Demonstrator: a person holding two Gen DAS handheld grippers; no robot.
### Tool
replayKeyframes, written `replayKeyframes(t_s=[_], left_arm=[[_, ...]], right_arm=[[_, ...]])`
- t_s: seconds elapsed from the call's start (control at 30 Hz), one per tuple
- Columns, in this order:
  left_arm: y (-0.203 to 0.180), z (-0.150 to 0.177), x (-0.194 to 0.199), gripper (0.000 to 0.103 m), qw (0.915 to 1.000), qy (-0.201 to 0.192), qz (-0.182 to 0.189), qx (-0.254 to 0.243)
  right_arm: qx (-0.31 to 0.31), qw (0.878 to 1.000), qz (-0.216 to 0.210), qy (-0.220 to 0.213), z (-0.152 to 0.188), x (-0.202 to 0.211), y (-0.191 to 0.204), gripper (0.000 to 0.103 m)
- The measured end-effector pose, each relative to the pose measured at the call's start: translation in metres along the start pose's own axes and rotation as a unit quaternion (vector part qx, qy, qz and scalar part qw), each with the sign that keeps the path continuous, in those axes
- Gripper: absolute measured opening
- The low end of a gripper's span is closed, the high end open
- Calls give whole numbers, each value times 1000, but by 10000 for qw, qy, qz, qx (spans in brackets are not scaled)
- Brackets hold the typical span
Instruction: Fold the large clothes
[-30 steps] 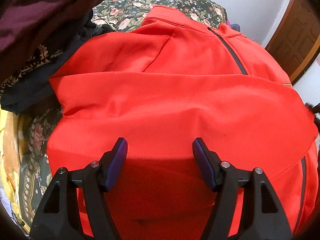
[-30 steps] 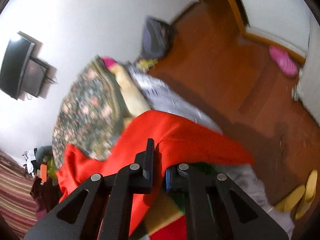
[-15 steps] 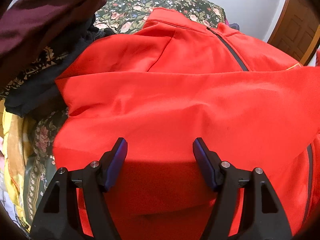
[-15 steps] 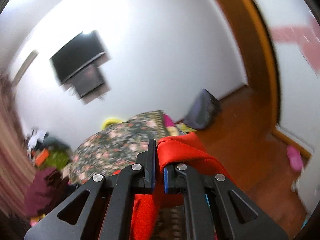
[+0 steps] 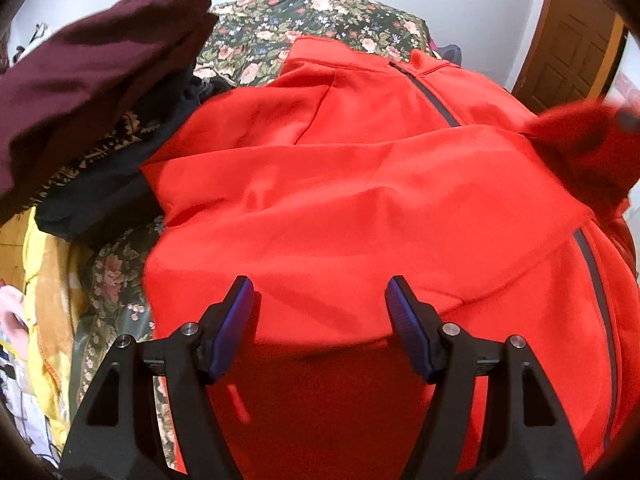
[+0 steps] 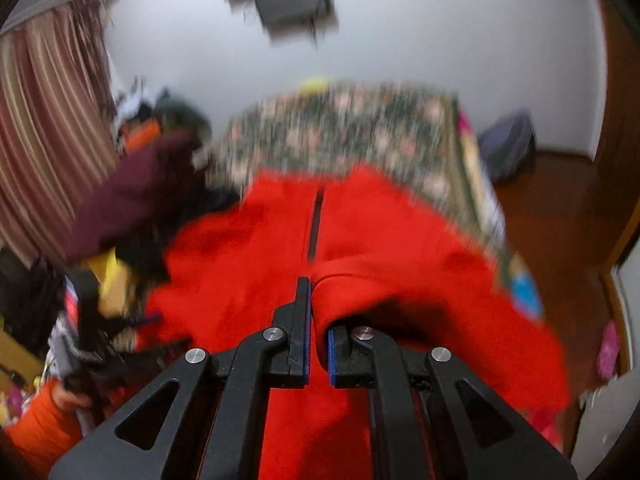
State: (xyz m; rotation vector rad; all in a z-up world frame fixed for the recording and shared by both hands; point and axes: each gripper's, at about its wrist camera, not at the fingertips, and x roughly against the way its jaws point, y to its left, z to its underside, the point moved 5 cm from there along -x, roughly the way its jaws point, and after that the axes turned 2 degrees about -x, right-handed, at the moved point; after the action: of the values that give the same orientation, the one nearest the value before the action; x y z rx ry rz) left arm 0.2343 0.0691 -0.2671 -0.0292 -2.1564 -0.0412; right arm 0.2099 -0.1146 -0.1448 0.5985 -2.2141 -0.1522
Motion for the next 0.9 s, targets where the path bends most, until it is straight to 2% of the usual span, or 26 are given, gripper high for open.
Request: replayKeyframes(t_s=[0.1, 0.27, 0.33, 0.43, 0.53, 0.67, 0.77, 0.9], left_arm=[[-3, 3, 9, 68, 9998, -75, -44, -155], [-14, 5, 19, 68, 9990, -182, -66, -394], [-19, 3, 20, 68, 9989, -201, -43, -418], [-24, 0, 24, 68, 9987, -248, -20, -436], [-30, -4, 27, 68, 9985, -313, 15, -454], [-37, -10, 31, 68, 9980, -397, 14, -494], [-40, -12, 31, 68, 9980, -412, 32, -470], [-44, -14, 27, 68, 9983, -372, 18, -442]], right_arm=[[-158, 9985, -9, 523, 19, -28, -5, 5], [-215, 9964, -114, 815, 25, -16, -8, 7], [-205, 9947, -119, 996, 26, -7, -11, 22], [-120, 9964, -64, 839, 30, 13, -10, 40], [-166, 9983, 13, 566, 34, 34, -19, 43], [-707, 9971, 169, 219, 39, 58, -47, 43], [-1556, 9871, 368, -27, 44, 69, -88, 43], [-2608, 9633, 609, -175, 53, 66, -136, 43]])
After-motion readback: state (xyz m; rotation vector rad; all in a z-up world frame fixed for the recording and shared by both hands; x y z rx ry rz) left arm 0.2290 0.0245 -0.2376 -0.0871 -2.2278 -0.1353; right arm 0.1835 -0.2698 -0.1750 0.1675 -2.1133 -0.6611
